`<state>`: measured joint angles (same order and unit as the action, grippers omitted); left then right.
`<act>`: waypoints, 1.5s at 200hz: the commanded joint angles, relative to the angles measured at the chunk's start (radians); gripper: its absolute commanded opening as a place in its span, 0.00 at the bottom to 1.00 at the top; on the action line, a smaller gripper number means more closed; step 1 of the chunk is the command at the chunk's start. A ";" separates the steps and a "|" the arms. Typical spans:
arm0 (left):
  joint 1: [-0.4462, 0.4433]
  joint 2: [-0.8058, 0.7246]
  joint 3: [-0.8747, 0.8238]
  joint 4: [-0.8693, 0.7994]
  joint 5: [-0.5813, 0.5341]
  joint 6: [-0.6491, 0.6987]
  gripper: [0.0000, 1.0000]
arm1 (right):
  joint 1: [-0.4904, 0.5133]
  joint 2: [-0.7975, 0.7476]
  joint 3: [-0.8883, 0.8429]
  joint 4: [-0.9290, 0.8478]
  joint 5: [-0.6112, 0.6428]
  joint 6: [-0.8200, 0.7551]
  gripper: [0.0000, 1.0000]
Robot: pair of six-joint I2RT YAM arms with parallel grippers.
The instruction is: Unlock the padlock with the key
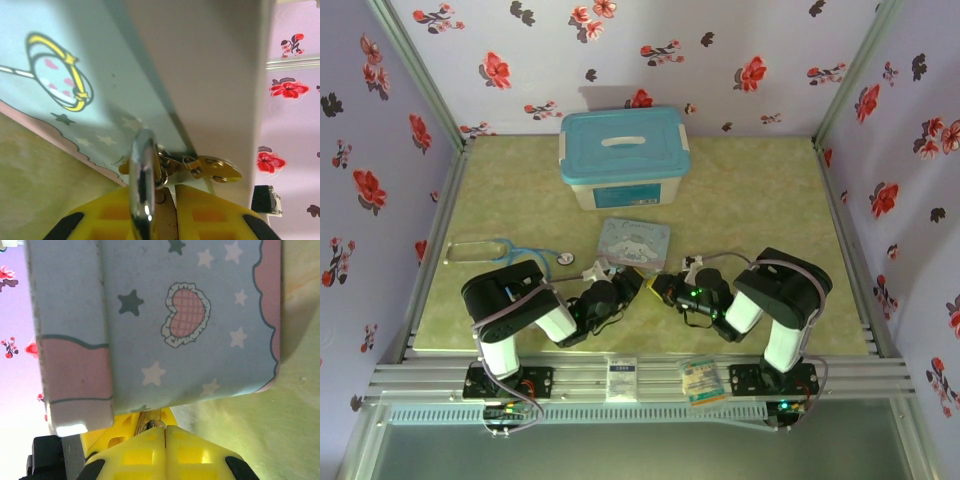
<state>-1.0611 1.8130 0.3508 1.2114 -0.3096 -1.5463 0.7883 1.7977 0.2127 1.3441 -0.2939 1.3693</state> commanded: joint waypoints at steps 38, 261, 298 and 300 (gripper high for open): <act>-0.030 -0.011 0.022 0.099 0.067 -0.017 0.00 | 0.005 0.017 0.010 0.042 -0.004 -0.030 0.10; -0.037 0.012 0.005 0.100 0.028 -0.024 0.22 | 0.006 -0.002 -0.016 0.042 0.028 -0.026 0.03; -0.039 0.017 -0.010 0.097 -0.021 -0.008 0.34 | 0.017 -0.005 -0.021 0.041 0.040 -0.041 0.02; -0.039 0.018 -0.010 0.096 -0.024 -0.006 0.35 | 0.017 -0.003 -0.022 0.041 0.043 -0.041 0.03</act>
<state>-1.0889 1.8187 0.3500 1.2270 -0.3035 -1.5730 0.7887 1.8011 0.2058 1.3712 -0.2790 1.3609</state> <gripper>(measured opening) 0.324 0.064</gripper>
